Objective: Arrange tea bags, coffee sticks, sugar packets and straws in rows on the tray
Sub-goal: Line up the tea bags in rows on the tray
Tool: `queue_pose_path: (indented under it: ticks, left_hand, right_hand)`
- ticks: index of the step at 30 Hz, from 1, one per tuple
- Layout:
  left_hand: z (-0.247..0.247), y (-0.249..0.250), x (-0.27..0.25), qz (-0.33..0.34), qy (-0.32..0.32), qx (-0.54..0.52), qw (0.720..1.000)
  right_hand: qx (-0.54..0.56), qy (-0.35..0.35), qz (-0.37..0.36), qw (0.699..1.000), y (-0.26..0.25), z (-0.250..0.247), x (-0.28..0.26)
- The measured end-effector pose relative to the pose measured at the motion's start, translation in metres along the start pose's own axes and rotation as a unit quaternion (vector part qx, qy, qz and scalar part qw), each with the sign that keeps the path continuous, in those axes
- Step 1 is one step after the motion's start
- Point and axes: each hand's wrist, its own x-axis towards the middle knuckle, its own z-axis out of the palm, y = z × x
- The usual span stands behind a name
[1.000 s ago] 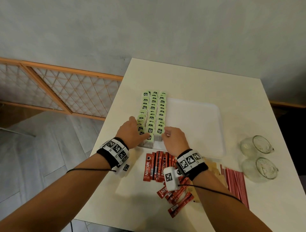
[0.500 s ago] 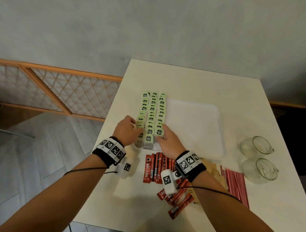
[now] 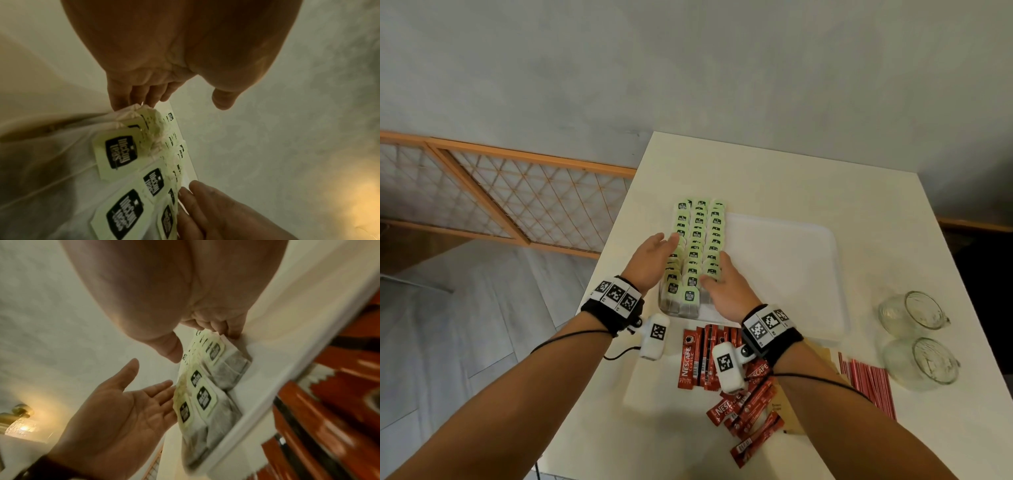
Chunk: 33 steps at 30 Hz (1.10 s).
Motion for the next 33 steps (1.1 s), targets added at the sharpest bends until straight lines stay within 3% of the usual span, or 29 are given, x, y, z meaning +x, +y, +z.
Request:
queue_pose_path:
  ticks: [3, 7, 13, 17, 22, 33]
  left_hand:
    - [-0.002, 0.000, 0.004, -0.003, 0.003, -0.010, 1.000]
    - [-0.014, -0.036, 0.051, -0.039, -0.033, -0.006, 0.999]
    - [-0.001, 0.029, 0.015, -0.029, -0.055, -0.016, 0.998]
    - [0.000, 0.030, 0.029, -0.028, -0.050, -0.032, 0.998]
    - [-0.002, 0.019, 0.053, -0.031, -0.052, -0.022, 0.998]
    - [-0.001, 0.035, 0.039, -0.035, -0.072, -0.034, 0.996]
  right_hand:
    - [0.019, 0.019, 0.003, 1.000, -0.002, -0.009, 0.013]
    - [0.036, 0.026, -0.007, 0.999, -0.004, -0.016, 0.030]
    - [0.001, 0.000, 0.015, 1.000, 0.013, -0.012, 0.055]
    - [0.009, 0.022, 0.023, 0.999, 0.015, -0.025, 0.072]
    - [-0.001, -0.005, 0.018, 1.000, 0.004, -0.029, 0.081]
    - [0.040, 0.012, 0.019, 0.999, -0.012, -0.045, 0.101]
